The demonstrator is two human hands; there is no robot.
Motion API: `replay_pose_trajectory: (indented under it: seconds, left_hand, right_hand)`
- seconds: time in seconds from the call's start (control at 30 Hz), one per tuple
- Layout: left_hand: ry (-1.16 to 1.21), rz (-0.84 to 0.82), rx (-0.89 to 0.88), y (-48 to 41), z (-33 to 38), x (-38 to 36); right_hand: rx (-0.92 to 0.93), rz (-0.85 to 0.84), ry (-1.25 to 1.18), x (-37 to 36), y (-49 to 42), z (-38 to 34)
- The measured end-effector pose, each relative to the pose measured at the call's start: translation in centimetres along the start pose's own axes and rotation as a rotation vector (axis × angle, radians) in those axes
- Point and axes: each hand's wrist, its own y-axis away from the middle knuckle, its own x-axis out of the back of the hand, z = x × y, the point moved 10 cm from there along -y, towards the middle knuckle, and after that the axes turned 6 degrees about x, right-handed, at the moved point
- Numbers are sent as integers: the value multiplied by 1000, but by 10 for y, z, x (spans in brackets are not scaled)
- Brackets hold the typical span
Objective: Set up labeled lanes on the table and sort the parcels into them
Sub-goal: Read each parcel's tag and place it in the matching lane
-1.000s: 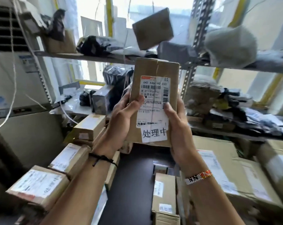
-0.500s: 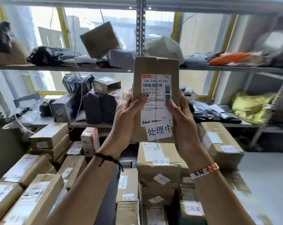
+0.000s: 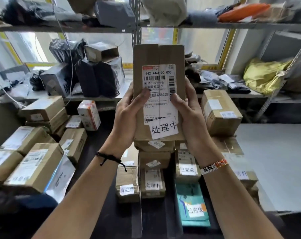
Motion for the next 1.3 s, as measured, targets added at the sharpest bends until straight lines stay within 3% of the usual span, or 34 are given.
replay_pose_trajectory:
  seconds: [0.47, 1.3]
  left_hand:
    - [13, -152, 233, 73, -85, 22]
    - [-14, 139, 578, 173, -244, 28]
  right_hand:
    - [-190, 185, 138, 21, 114, 57]
    - [-546, 180, 328, 71, 231, 172]
